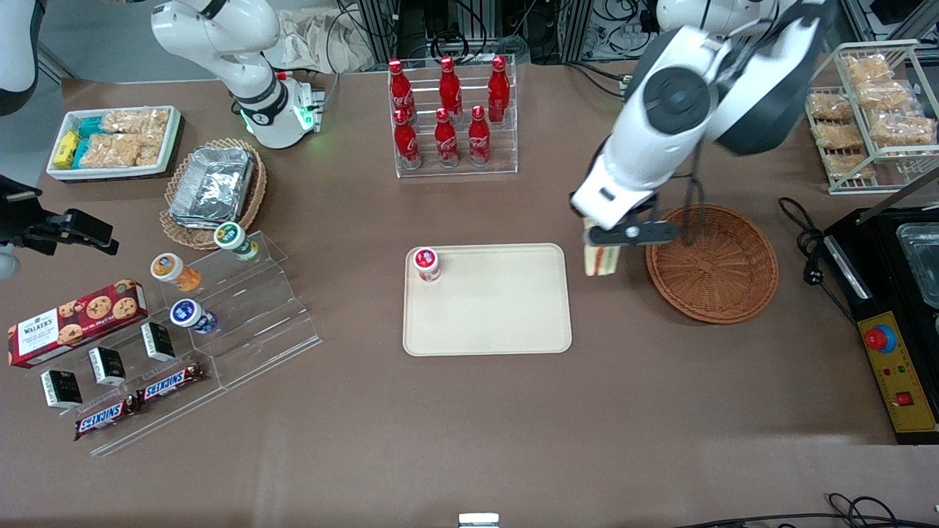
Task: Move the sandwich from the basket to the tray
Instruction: 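Carry the sandwich over the cream tray with the left gripper, then lower the sandwich onto the tray and open the left gripper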
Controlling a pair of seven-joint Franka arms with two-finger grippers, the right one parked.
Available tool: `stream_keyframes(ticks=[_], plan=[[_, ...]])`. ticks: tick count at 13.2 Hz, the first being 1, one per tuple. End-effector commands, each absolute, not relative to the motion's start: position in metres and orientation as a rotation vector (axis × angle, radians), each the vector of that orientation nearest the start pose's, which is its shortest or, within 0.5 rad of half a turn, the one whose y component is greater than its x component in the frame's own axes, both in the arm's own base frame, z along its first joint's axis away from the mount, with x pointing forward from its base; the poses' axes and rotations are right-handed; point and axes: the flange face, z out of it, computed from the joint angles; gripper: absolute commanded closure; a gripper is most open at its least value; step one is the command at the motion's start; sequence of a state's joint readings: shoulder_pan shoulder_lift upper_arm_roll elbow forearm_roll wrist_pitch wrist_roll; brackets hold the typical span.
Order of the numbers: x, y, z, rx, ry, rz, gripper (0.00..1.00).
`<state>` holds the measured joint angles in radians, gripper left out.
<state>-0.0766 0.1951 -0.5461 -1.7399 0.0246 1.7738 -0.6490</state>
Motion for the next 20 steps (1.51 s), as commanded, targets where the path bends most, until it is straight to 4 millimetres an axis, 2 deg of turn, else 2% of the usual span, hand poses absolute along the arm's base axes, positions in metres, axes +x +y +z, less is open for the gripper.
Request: stream_keyframes(ticks=[1,5,6,10,12,18,19,20], plan=[[0.497,-0.368,0.413,-3.101,-0.019,0.246,1.0],[0.514,-0.381,0.341,-3.105,0.041,0.241,1.0],[0.507,-0.395,0.328,-3.095,0.05,0.228,1.0],[0.511,-0.403,0.281,-3.062,0.021,0.16,1.0],[0.512,-0.402,0.265,-3.044,0.048,0.15,1.0],[0.513,-0.401,0.238,-3.015,0.067,0.12,1.0],[0.514,-0.401,0.236,-3.016,0.038,0.122,0.93],[0.515,-0.4,0.235,-3.016,0.035,0.122,0.62]])
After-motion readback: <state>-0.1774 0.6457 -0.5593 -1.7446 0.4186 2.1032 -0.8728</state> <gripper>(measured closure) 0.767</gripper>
